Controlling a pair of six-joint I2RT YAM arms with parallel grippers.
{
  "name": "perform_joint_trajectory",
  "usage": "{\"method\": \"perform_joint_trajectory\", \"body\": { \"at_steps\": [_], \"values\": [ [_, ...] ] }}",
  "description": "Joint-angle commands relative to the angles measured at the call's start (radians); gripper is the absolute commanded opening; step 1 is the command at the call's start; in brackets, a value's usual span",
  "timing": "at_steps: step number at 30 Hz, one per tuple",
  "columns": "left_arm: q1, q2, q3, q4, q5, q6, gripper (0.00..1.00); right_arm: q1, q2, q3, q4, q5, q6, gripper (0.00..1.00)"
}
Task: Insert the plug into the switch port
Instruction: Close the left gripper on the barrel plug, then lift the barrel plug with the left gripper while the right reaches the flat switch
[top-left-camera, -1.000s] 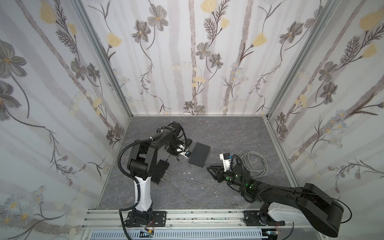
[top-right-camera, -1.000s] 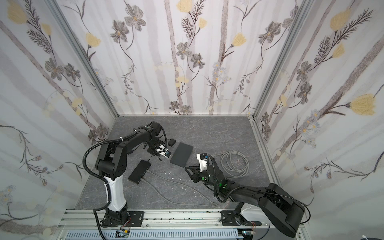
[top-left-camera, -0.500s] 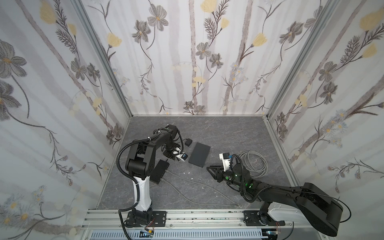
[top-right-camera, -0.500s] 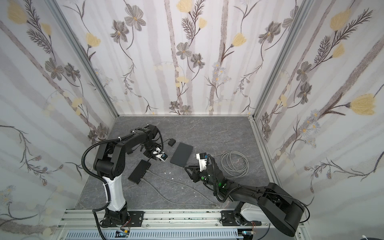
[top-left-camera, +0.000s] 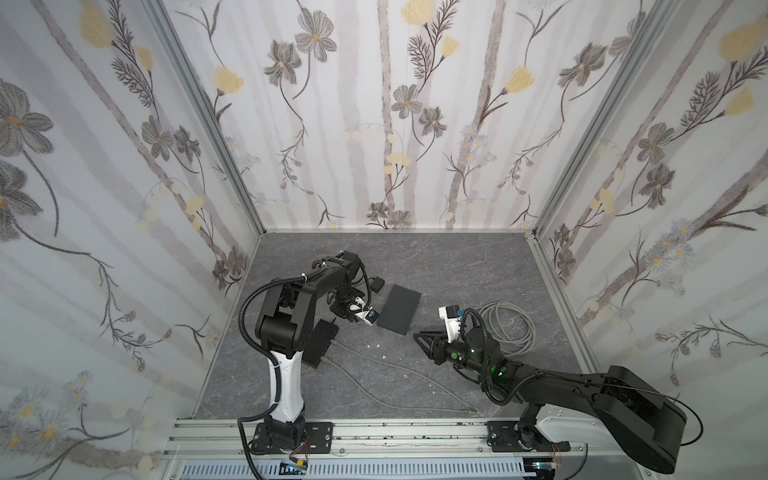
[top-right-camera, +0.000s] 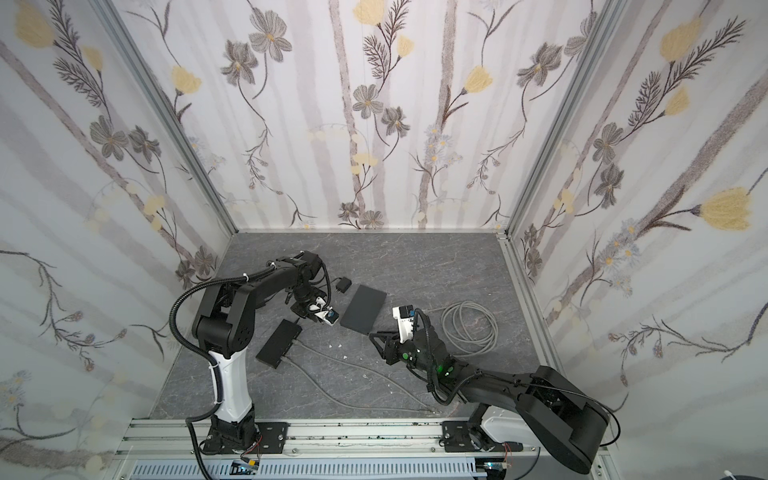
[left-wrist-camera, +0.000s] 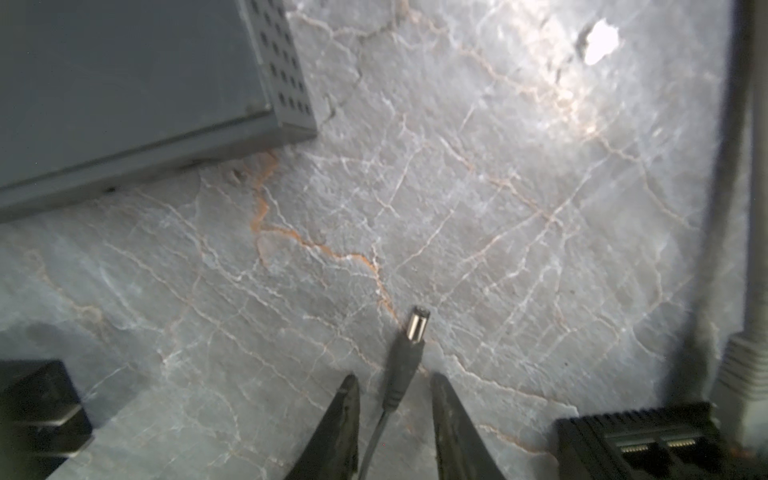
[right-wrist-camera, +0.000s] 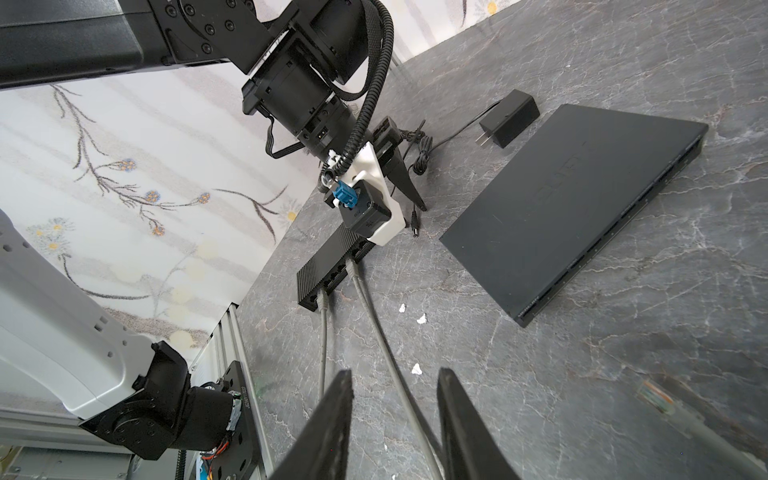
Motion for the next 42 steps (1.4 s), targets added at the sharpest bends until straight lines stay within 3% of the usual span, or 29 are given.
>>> {"method": "perform_joint_trajectory", "body": {
  "at_steps": [1, 7, 13, 19, 23, 29, 32, 36, 37, 39, 42],
  "values": [
    [-0.013, 0.02, 0.005, -0.01, -0.006, 0.056, 0.27, 0.001, -0.005, -0.002, 0.043, -0.006, -0.001, 0.36],
    [-0.012, 0.023, -0.007, -0.017, -0.025, 0.052, 0.18, 0.0, -0.01, -0.007, 0.047, -0.006, -0.001, 0.36],
    [-0.005, 0.004, -0.015, 0.004, -0.028, 0.02, 0.0, 0.0, -0.01, -0.007, 0.048, -0.005, -0.001, 0.36],
    [-0.112, -0.032, 0.109, 0.051, 0.007, -0.336, 0.0, 0.0, -0.033, -0.018, 0.046, 0.014, 0.0, 0.36],
    [-0.184, -0.056, 0.151, 0.016, -0.088, -0.472, 0.0, -0.013, -0.067, -0.004, -0.008, 0.023, -0.001, 0.36],
    [-0.224, -0.108, 0.09, 0.036, -0.264, -0.819, 0.0, -0.066, -0.068, 0.152, -0.337, 0.076, -0.009, 0.4],
    [-0.214, -0.141, 0.103, 0.005, -0.252, -1.034, 0.0, -0.086, -0.068, 0.211, -0.436, 0.124, -0.032, 0.38],
    [-0.177, -0.28, 0.032, 0.08, -0.1, -1.226, 0.0, -0.112, -0.008, 0.294, -0.507, 0.184, -0.052, 0.28],
    [-0.171, -0.321, -0.013, 0.11, -0.069, -1.241, 0.0, -0.119, 0.028, 0.324, -0.52, 0.178, -0.051, 0.23],
    [-0.172, -0.381, -0.05, 0.152, -0.049, -1.262, 0.0, -0.127, 0.11, 0.39, -0.53, 0.139, -0.051, 0.0],
    [-0.17, -0.444, -0.076, 0.203, -0.005, -1.282, 0.0, -0.127, 0.279, 0.544, -0.541, 0.038, -0.033, 0.0]
  ]
}}
